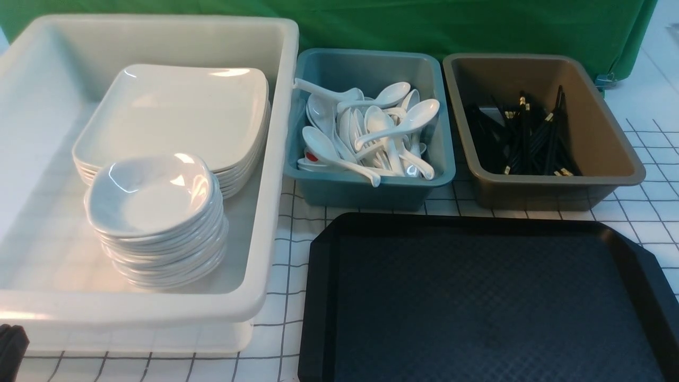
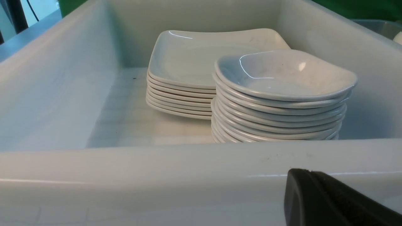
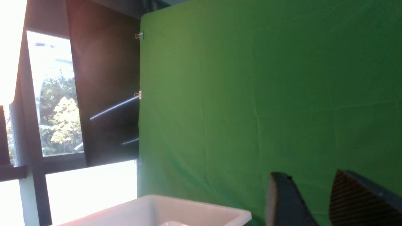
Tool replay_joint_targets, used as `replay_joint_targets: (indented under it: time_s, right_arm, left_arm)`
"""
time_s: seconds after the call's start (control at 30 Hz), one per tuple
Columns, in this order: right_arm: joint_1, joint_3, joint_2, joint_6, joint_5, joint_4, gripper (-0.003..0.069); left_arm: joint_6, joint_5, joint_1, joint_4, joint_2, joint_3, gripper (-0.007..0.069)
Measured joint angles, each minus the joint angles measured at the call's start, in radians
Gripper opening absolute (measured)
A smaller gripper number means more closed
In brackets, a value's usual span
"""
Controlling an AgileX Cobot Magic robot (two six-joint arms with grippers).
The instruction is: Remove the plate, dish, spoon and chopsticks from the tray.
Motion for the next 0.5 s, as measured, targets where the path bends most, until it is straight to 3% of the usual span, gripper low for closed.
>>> replay_joint_targets:
  time_s: [0.27, 0.4, 0.43, 0.5]
  right_arm:
    - [-0.017, 0.084, -0.01, -0.085, 0.004, 0.026, 0.0239]
    - [-0.176, 0.172, -0.019, -0.139, 0.003, 0.026, 0.0239]
    - [-0.28, 0.234, -0.019, -0.147, 0.004, 0.026, 0.0239]
    - [-0.39, 0.308, -0.019, -0.155, 0.007, 0.026, 0.0239]
  left_arm:
    - [0.0, 0.001, 0.0, 0.0, 0.0, 0.0, 0.0004]
    - [0.0, 0.001, 0.0, 0.0, 0.0, 0.0, 0.0004]
    - [0.0, 0.001, 0.0, 0.0, 0.0, 0.0, 0.0004]
    - [0.0, 0.001, 0.0, 0.0, 0.0, 0.0, 0.0004]
